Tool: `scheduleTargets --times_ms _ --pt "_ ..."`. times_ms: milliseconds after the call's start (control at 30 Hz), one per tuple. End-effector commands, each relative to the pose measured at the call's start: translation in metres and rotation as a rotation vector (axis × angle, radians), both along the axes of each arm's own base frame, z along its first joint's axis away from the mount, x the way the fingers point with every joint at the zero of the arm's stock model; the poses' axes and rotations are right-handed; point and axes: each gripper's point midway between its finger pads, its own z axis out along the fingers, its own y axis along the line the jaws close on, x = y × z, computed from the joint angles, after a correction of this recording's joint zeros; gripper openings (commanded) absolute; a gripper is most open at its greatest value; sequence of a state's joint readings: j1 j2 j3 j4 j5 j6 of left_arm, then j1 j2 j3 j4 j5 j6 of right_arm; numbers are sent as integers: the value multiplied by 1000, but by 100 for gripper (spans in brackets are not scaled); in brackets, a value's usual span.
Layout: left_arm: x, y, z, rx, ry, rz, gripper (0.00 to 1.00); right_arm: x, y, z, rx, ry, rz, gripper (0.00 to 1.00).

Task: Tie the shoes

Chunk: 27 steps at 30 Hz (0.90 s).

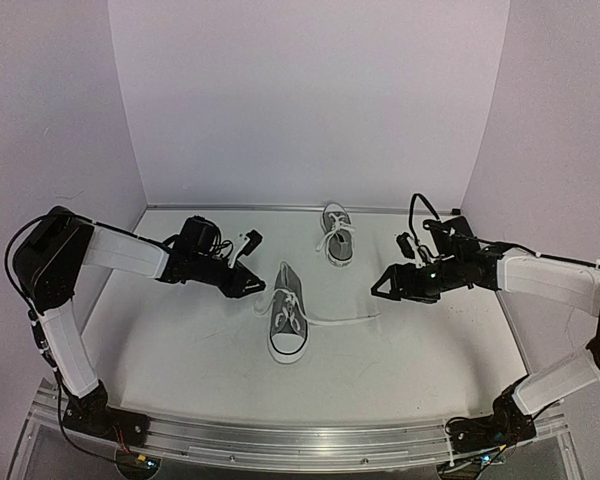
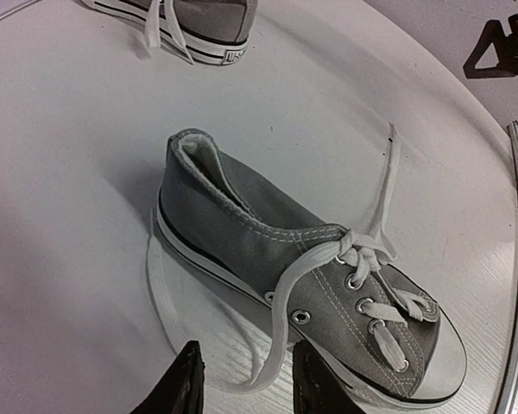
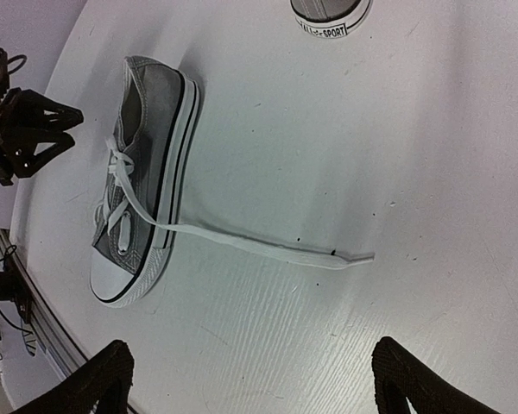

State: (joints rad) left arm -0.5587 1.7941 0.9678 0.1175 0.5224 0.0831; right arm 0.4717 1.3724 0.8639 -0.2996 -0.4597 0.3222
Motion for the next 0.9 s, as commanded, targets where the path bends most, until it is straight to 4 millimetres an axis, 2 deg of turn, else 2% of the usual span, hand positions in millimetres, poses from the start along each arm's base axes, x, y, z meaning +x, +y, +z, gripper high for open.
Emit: scheduleTargets --times_ms 0,400,867 --pt "0 -24 15 -64 -11 -114 32 1 1 5 15 -19 3 92" --pt "-10 -33 -7 -35 59 -165 27 0 -1 0 7 -10 2 92" --pt "-4 -40 -25 -5 82 -161 19 -3 -2 -4 6 7 -4 92"
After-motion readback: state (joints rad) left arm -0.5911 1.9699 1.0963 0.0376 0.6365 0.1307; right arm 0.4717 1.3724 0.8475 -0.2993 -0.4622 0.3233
